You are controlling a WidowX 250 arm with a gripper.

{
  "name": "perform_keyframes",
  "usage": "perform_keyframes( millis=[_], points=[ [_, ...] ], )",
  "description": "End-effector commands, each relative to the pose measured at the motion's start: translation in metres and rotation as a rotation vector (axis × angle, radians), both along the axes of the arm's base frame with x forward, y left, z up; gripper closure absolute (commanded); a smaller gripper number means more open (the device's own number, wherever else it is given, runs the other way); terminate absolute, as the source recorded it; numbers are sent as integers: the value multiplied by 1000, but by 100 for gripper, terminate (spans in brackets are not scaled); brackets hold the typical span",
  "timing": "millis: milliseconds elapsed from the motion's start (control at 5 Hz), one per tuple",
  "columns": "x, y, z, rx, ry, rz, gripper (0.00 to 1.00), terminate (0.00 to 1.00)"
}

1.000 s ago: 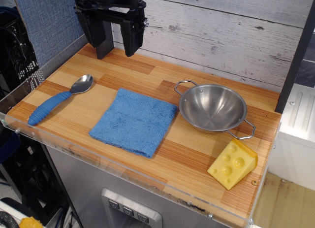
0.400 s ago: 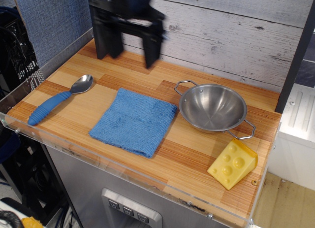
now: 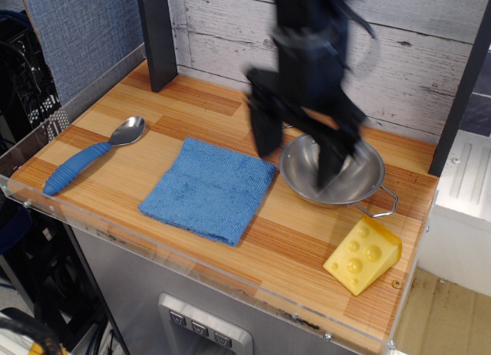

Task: Move the cheese to behind the blue cloth and spoon

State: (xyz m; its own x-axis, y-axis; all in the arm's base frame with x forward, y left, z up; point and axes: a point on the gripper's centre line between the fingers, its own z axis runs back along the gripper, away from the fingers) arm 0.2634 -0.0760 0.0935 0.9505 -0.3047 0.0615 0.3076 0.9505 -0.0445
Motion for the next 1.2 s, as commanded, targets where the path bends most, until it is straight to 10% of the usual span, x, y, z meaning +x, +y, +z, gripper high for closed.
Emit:
perform_keyframes(
  millis=[0, 1000],
  points=[
    [-8, -53, -35, 20, -13, 25, 0, 0],
    [21, -44, -53, 80, -21, 95, 0, 0]
  ],
)
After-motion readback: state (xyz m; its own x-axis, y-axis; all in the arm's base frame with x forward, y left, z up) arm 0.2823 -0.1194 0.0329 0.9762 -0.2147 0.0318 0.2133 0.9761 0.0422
